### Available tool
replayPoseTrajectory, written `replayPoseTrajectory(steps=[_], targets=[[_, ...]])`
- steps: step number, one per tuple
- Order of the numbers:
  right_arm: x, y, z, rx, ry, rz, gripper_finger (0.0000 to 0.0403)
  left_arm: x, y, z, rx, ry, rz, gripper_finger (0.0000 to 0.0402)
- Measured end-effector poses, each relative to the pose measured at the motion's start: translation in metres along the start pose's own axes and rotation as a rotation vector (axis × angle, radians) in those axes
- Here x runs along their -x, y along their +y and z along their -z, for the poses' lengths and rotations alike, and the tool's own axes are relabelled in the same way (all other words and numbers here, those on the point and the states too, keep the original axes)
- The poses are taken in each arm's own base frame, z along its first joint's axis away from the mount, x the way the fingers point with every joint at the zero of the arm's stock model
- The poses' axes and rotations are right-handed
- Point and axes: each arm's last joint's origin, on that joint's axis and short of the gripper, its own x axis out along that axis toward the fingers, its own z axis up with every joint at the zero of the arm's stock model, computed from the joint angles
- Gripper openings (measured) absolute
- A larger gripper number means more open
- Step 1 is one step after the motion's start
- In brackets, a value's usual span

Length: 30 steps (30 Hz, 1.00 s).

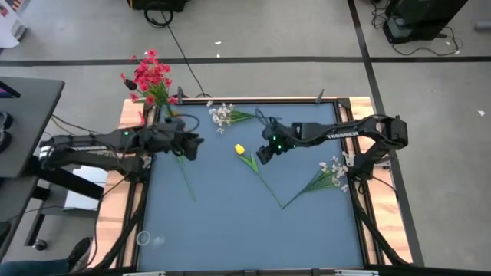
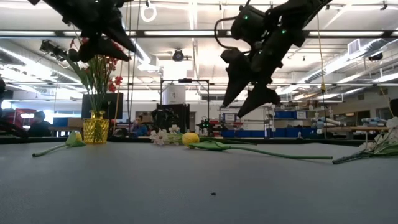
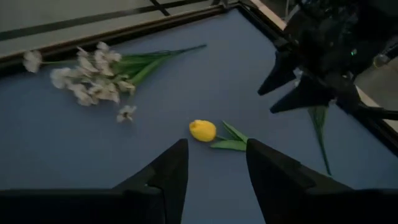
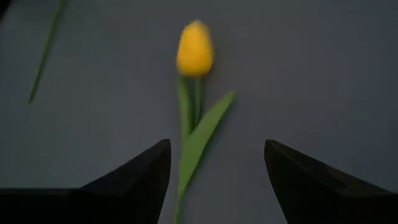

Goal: Sort flowers into vase by color
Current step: Put the top white flowers into the transparent vase

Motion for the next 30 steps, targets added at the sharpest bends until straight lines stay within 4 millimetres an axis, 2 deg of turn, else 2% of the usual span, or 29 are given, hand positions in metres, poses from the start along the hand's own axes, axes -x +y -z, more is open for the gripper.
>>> replayPoseTrajectory(steps=[9,16,25,30], targets=[[0.002,0.043,0.041,0.034,0.031,-0.061,0.0246,-0.015,-0.017,0.033,0.024,0.076,-0.002,0.0162],[0.006,0.067,0.07,0.014,-0.001,-0.056,0.0244,-0.018,-0.033,0.062,0.065,0.119,0.02,0.0162],[0.014,0.089,0.105,-0.014,-0.074,-0.034,0.0244,-0.021,-0.053,0.087,0.016,0.153,0.061,0.0162],[0.018,0.092,0.118,-0.077,-0.118,0.009,0.0238,-0.026,-0.058,0.095,-0.101,0.163,0.07,0.0162]])
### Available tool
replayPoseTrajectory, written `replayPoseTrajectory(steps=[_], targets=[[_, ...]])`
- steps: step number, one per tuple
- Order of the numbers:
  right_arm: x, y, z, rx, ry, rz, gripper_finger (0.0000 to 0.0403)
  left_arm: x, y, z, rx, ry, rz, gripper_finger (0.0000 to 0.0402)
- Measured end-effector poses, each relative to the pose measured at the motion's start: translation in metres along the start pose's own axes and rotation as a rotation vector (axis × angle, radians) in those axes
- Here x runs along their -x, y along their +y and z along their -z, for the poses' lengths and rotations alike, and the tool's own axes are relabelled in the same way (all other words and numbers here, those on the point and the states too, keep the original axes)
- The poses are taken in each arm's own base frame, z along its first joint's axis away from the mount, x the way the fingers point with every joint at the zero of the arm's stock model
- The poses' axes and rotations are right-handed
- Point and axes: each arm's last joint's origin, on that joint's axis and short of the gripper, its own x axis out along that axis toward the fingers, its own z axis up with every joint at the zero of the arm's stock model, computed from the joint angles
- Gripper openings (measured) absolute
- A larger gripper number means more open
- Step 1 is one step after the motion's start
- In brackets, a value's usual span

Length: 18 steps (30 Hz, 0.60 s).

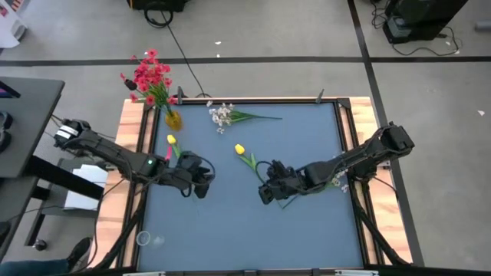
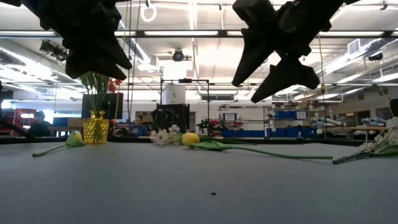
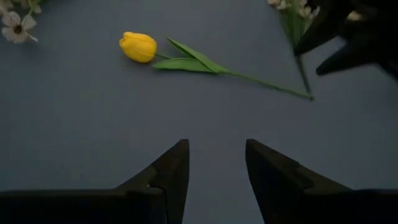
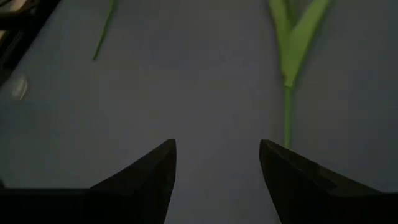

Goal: Sort flowers into vase by color
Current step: Put the top white flowers into the transparent vase

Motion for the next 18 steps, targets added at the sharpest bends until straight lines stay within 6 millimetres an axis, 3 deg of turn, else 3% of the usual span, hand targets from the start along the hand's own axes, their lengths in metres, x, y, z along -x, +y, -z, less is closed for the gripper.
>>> replayPoseTrajectory(steps=[8,11,18], targets=[[-0.008,0.003,0.005,-0.135,0.001,-0.018,0.0217,0.0,0.0,0.007,-0.094,0.063,0.002,0.0162],[-0.013,0.013,0.0,-0.182,0.002,-0.125,0.0217,0.005,-0.001,0.016,-0.074,0.162,0.035,0.0162],[-0.029,0.049,-0.015,-0.139,-0.06,-0.605,0.0216,0.024,-0.01,0.04,-0.086,0.413,0.165,0.0162]])
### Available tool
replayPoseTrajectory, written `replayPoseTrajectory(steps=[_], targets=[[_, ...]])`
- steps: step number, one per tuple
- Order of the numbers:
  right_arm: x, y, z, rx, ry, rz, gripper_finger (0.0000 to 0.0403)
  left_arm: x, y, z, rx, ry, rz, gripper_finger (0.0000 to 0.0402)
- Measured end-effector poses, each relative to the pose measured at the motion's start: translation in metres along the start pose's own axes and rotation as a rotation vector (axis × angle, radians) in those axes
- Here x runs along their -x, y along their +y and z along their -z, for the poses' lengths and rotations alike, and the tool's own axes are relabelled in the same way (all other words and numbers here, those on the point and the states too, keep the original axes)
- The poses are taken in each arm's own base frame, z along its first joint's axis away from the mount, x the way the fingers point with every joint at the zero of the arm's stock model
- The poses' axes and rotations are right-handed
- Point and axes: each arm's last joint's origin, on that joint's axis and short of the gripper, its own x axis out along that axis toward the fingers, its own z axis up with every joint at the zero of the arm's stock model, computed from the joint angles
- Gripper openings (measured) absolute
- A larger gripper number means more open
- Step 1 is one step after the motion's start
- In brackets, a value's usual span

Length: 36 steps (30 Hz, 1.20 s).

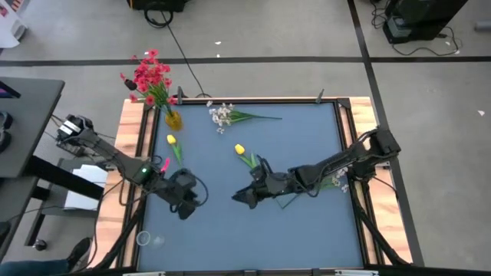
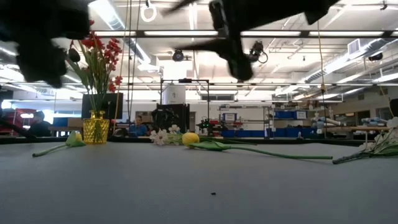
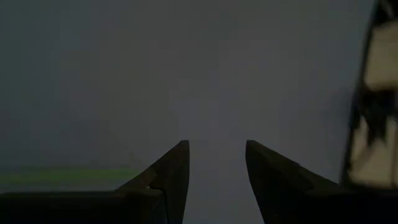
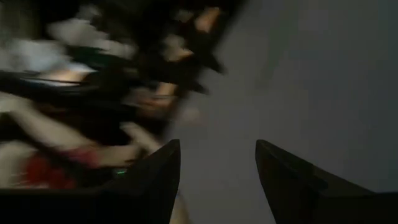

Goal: Sort flowers into vase by color
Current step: Put the top white flowers into the transparent vase

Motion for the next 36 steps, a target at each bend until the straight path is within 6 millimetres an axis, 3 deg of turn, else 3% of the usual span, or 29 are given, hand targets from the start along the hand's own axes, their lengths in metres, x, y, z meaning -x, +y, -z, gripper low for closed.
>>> replayPoseTrajectory(steps=[4,8,14,20,28,36], targets=[[-0.016,0.0,0.003,-0.028,-0.058,-0.147,0.0216,0.006,-0.008,0.014,-0.036,0.074,0.062,0.0162],[-0.034,0.003,0.011,-0.035,-0.063,-0.165,0.0216,0.012,-0.014,0.025,-0.049,0.101,0.105,0.0162],[-0.065,0.002,0.025,-0.071,-0.045,-0.118,0.0216,0.016,-0.018,0.037,-0.048,0.114,0.112,0.0162],[-0.078,0.001,0.026,-0.077,0.004,0.018,0.0216,0.017,-0.021,0.039,-0.026,0.096,0.122,0.0162],[-0.054,0.0,0.005,-0.019,0.057,0.302,0.0204,0.017,-0.023,0.033,0.018,0.024,0.135,0.0162],[0.001,-0.001,-0.022,0.131,0.125,0.648,0.0204,0.006,-0.033,0.001,-0.003,-0.208,0.216,0.0162]])
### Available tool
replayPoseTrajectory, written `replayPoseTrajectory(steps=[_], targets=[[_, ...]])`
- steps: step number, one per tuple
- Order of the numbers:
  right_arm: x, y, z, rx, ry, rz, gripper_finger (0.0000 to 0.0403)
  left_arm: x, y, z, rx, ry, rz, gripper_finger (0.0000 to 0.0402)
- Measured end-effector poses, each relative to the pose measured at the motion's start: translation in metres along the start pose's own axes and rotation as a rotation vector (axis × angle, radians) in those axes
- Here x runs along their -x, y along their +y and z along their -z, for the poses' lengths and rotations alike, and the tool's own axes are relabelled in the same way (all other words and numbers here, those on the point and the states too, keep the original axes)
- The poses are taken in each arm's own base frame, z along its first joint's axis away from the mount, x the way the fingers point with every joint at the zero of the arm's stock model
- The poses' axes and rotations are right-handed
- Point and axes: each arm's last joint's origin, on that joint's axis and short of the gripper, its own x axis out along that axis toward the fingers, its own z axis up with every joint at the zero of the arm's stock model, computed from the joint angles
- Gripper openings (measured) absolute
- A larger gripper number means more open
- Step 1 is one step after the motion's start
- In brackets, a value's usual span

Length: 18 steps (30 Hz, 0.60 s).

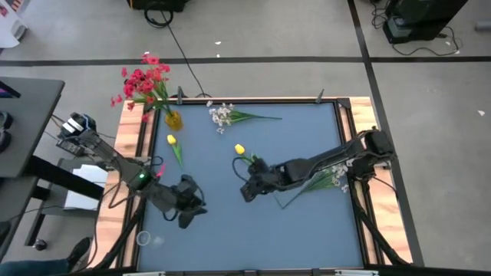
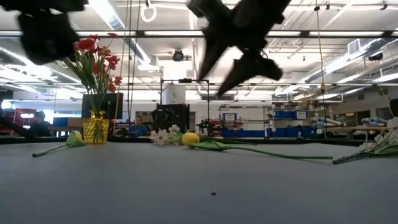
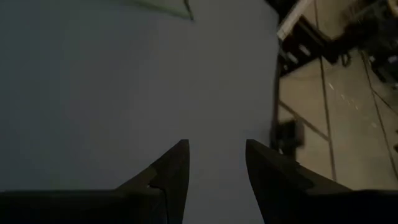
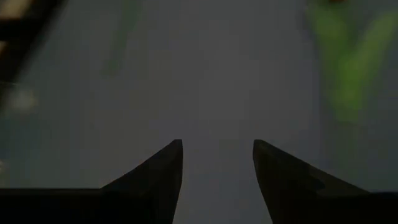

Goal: Sort flowers into vase by color
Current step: Put the top white flowers into the transparent vase

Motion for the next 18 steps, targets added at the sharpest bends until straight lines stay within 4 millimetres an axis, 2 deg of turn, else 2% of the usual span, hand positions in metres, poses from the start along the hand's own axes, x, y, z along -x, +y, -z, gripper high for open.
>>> replayPoseTrajectory(steps=[3,6,12,18], targets=[[0.011,-0.015,-0.007,0.034,0.028,0.054,0.0204,-0.01,0.001,-0.01,-0.009,-0.048,0.015,0.0162],[0.017,-0.022,-0.011,0.025,0.053,-0.002,0.0204,-0.014,0.006,-0.017,-0.001,-0.068,-0.011,0.0162],[0.024,-0.009,-0.019,0.015,0.028,-0.216,0.0204,-0.011,0.012,-0.026,0.018,-0.101,-0.033,0.0162],[0.019,-0.011,-0.016,0.016,0.042,-0.197,0.0204,-0.012,0.018,-0.033,0.022,-0.117,-0.063,0.0162]])
